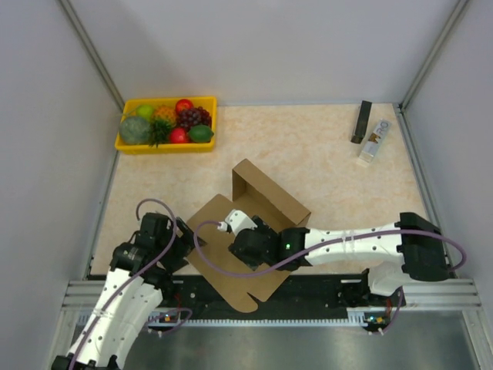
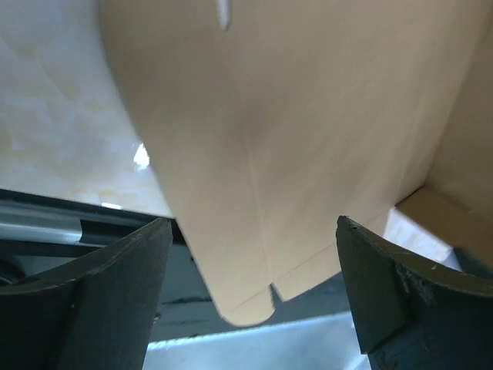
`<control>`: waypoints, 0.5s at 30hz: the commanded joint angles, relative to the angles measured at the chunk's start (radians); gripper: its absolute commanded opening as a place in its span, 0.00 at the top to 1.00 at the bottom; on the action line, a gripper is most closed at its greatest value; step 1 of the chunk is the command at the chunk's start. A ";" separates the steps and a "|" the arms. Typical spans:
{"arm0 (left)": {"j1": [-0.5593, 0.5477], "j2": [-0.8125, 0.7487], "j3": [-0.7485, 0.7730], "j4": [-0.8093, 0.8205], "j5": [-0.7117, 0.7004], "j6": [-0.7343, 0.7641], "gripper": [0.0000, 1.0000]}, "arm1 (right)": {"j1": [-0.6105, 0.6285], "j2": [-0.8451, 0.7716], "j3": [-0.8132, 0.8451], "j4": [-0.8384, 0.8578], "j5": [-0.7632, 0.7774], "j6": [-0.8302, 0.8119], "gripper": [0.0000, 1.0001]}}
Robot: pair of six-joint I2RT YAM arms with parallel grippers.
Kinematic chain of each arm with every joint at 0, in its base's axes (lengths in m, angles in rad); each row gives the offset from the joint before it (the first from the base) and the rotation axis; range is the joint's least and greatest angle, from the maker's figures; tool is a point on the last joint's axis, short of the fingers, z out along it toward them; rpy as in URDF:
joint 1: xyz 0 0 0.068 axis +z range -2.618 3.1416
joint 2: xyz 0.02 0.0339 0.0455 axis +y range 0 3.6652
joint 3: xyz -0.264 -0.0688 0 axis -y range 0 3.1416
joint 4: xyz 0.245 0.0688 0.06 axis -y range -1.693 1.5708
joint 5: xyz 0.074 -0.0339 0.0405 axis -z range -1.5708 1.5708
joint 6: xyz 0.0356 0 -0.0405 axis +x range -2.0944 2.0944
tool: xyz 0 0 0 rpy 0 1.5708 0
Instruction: Fold the paper box
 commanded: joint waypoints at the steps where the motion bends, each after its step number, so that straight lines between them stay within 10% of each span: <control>1: 0.002 -0.089 -0.148 0.012 0.233 -0.065 0.10 | -0.051 -0.055 0.037 0.055 -0.063 -0.047 0.32; 15: -0.016 -0.062 -0.164 -0.025 0.213 0.013 0.29 | -0.063 -0.067 0.040 0.099 -0.087 -0.074 0.32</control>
